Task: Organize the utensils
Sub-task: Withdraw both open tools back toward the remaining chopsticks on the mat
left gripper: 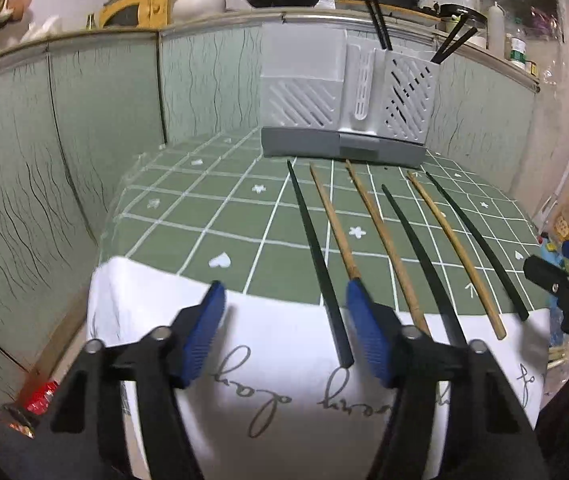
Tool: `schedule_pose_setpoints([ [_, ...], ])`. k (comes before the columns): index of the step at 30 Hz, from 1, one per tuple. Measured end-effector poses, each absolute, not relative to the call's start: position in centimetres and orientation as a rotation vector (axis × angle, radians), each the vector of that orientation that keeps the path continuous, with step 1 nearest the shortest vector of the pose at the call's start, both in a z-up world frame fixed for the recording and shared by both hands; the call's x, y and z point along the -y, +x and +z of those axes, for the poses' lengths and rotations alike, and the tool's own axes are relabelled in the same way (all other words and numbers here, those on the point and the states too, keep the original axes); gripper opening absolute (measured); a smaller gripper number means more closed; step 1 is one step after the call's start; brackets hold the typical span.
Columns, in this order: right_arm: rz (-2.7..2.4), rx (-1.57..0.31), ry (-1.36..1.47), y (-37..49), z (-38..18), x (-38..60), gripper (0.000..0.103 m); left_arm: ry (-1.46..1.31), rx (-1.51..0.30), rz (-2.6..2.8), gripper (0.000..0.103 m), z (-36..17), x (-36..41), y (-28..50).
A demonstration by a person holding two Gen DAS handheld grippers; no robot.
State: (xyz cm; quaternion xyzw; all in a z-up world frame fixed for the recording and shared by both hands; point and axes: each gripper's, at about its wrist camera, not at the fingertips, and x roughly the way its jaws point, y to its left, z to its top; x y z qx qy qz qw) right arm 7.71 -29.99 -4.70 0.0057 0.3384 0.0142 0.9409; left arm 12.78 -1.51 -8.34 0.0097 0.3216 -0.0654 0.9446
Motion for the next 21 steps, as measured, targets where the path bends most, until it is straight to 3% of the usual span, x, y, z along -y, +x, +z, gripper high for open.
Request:
schedule_pose_setpoints([
  [4, 0.032, -0.705, 0.013, 7.3, -5.0, 30.0, 0.096, 0.025, -0.684, -0.152, 0.046, -8.8, 1.6, 12.9],
  [9, 0.045, -0.706, 0.007, 7.1, -5.3, 29.8, 0.092, 0.031, -0.683, -0.171, 0.045, -8.7, 2.0, 12.7],
  [15, 0.058, -0.706, 0.001, 7.0, -5.3, 29.5, 0.080, 0.062, -0.685, -0.174, 0.043, -9.0, 2.7, 12.4],
  [21, 0.069, -0.709, -0.040, 6.8, -5.6, 28.5, 0.065, 0.094, -0.686, -0.168, 0.028, -9.2, 3.4, 12.5],
])
